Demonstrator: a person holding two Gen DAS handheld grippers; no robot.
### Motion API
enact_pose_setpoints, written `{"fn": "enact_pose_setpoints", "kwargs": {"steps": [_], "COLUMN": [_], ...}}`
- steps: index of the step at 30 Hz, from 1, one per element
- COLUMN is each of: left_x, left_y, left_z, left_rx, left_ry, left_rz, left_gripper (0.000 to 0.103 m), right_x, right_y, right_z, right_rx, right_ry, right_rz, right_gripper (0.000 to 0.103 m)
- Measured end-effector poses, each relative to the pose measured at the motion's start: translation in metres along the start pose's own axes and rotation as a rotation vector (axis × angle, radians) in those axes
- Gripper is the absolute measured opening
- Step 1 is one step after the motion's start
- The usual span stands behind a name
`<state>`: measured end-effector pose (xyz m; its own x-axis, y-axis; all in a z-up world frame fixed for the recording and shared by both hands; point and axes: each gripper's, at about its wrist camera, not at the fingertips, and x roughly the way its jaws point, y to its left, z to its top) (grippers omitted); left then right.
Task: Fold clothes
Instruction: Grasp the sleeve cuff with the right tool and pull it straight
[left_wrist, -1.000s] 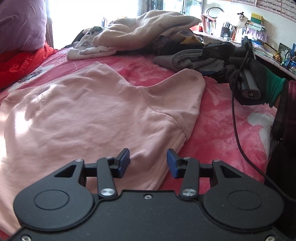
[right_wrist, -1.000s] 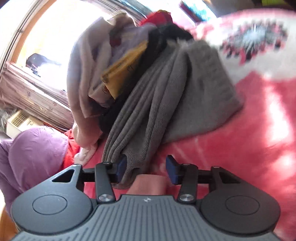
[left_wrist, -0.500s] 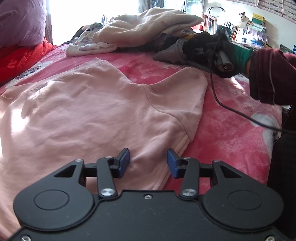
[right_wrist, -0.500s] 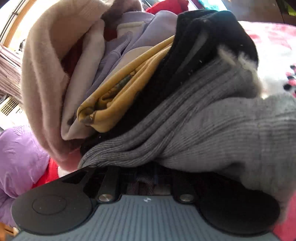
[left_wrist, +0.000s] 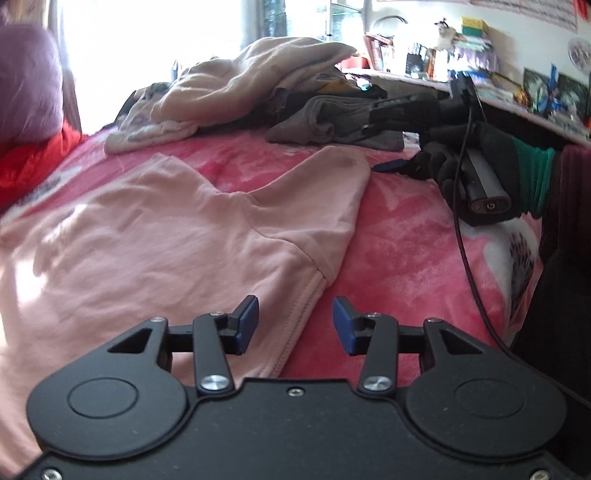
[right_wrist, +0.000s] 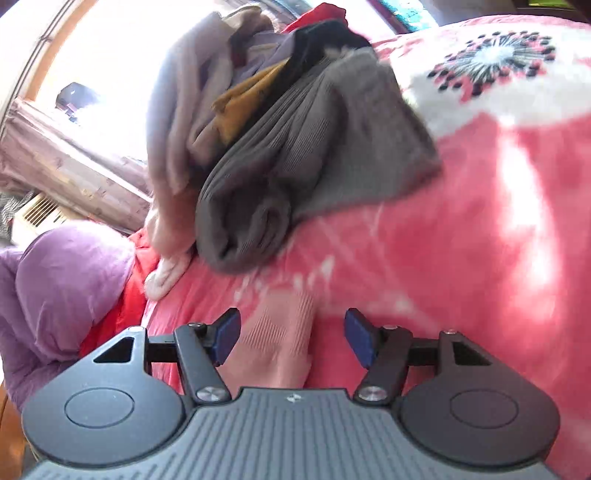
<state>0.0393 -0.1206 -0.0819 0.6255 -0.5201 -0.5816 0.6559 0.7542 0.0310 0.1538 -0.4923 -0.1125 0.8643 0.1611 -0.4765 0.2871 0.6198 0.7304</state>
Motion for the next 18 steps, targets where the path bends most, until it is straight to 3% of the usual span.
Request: {"fn": "enact_pose_setpoints", "kwargs": {"steps": [1,4,7,9,13,15,17,18], "left_x": [0.002,0.011,0.016,0.015,0.016,0.016,0.016,0.016], "left_y": [-0.001,0.000,0.000,0.000,0.000,0.000,0.001,0.002], "left_z": [-0.002,-0.009,-0.013,-0.012,-0.013,-0.013,-0.012,-0.012], "left_rx": [0.009,0.009,0.019,0.021,0.021,0.022,0.015,0.011], "left_ry": [0.006,0.032,0.045,0.044,0.044,0.045,0.048,0.049], "left_rz": [0.007,0.012,0.016,0.016,0.012,0.011,0.006,0.005], "left_gripper": [0.043,0.043,0.043,0.043,0.043,0.043,0.043,0.043], "right_x": [0.009,0.031,0.018,0.000,-0.028,-0.020,0.007,0.006], "right_y": [0.007,0.015,0.014,0.022,0.055,0.061,0.058,0.060], "right_z": [0.000,0.000,-0.008,-0.010,-0.005,0.000,-0.002,-0.005], "right_rx": [-0.027,-0.064,0.025,0.076,-0.057,-0.153,-0.266,-0.300], "right_ry": [0.006,0.032,0.020,0.046,0.026,-0.019,-0.003,-0.012], "right_rz": [0.003,0.018,0.032,-0.005,-0.108,-0.199,-0.348,-0.354], "right_gripper": [0.058,0.017,0.013,0.013,0.013,0.013,0.015,0.015]}}
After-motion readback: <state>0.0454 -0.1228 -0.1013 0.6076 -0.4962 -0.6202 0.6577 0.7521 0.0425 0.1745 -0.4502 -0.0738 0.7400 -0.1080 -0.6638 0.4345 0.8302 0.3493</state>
